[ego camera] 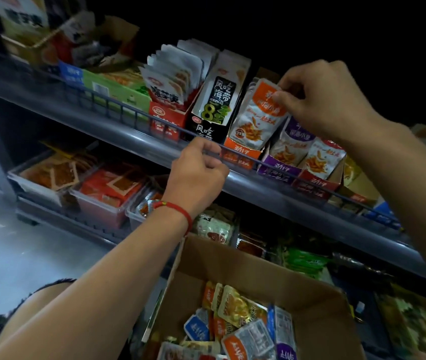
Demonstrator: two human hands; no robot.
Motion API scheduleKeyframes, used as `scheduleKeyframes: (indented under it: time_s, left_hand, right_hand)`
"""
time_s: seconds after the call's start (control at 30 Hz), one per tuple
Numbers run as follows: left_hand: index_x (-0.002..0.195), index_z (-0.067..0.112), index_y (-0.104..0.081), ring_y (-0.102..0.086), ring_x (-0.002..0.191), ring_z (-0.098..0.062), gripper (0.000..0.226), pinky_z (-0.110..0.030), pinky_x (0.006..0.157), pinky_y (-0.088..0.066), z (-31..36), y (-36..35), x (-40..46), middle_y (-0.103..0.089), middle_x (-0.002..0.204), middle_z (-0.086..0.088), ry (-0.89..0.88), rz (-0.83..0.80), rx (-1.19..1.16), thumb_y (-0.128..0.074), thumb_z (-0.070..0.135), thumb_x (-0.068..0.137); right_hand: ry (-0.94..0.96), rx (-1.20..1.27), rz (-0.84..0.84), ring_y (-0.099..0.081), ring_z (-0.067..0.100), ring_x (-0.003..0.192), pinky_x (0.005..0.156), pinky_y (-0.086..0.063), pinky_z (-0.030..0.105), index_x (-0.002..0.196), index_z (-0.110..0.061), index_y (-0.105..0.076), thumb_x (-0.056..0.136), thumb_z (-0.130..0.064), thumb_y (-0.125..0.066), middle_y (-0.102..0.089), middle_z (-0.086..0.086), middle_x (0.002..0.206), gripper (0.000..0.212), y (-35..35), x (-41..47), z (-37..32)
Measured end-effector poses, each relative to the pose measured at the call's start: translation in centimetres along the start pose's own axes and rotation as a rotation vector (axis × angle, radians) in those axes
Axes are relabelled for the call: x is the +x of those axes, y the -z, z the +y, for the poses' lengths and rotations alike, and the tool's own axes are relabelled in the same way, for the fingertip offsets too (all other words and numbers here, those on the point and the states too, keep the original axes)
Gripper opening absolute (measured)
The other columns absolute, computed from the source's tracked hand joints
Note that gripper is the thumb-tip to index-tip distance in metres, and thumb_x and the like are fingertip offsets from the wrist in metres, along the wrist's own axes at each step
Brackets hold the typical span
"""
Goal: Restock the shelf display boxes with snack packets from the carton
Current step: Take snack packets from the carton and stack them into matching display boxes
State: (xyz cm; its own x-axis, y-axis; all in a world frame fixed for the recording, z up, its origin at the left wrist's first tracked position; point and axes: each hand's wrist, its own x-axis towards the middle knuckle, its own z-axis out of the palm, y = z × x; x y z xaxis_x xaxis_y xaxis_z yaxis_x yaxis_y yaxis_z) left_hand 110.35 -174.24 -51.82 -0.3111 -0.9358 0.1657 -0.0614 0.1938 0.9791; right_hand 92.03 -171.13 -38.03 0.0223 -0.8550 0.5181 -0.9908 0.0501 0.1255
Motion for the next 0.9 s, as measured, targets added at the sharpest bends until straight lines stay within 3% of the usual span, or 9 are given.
scheduleKeyframes:
  time_s: [0.13, 0.23, 0.73, 0.9]
  left_hand:
    - [0.108, 0.026, -0.059, -0.065, 0.085, -0.014, 0.021, -0.045, 0.080, -0.061, 0.3, 0.0, -0.2, -0.064, 0.089, 0.003, 0.020, -0.005, -0.029, -0.064, 0.016, 0.091]
    - [0.108, 0.027, -0.058, -0.064, 0.084, -0.014, 0.021, -0.046, 0.082, -0.061, 0.4, -0.1, -0.3, -0.064, 0.089, 0.004, 0.029, -0.009, -0.042, -0.064, 0.016, 0.091]
    - [0.107, 0.029, -0.058, -0.065, 0.085, -0.013, 0.022, -0.041, 0.081, -0.060, 0.4, -0.5, -0.5, -0.065, 0.089, 0.005, 0.018, -0.012, 0.008, -0.064, 0.015, 0.091]
    - [0.106, 0.029, -0.058, -0.065, 0.087, -0.014, 0.021, -0.043, 0.080, -0.061, -0.1, -0.7, -0.5, -0.066, 0.085, 0.007, -0.002, -0.031, 0.035, -0.063, 0.016, 0.091]
  right_hand:
    - [0.011, -0.054, -0.073, -0.065, 0.021, 0.098, 0.073, -0.047, 0.032, 0.120, -0.015, -0.069, 0.100, -0.034, -0.062, -0.070, 0.008, 0.115, 0.029, -1.7, 0.5, 0.0]
    - [-0.012, -0.091, -0.033, -0.063, 0.021, 0.098, 0.071, -0.041, 0.032, 0.119, -0.015, -0.069, 0.098, -0.031, -0.065, -0.068, 0.008, 0.115, 0.027, -2.2, 0.9, -0.1]
    - [-0.005, -0.207, 0.096, -0.067, 0.031, 0.096, 0.070, -0.047, 0.037, 0.111, -0.011, -0.071, 0.098, -0.026, -0.067, -0.070, 0.012, 0.108, 0.020, -3.5, 0.8, 0.5]
    - [0.072, -0.246, 0.209, -0.058, 0.031, 0.108, 0.074, -0.047, 0.042, 0.114, -0.011, -0.068, 0.100, -0.022, -0.061, -0.066, 0.011, 0.112, 0.020, -2.9, -0.8, 0.1]
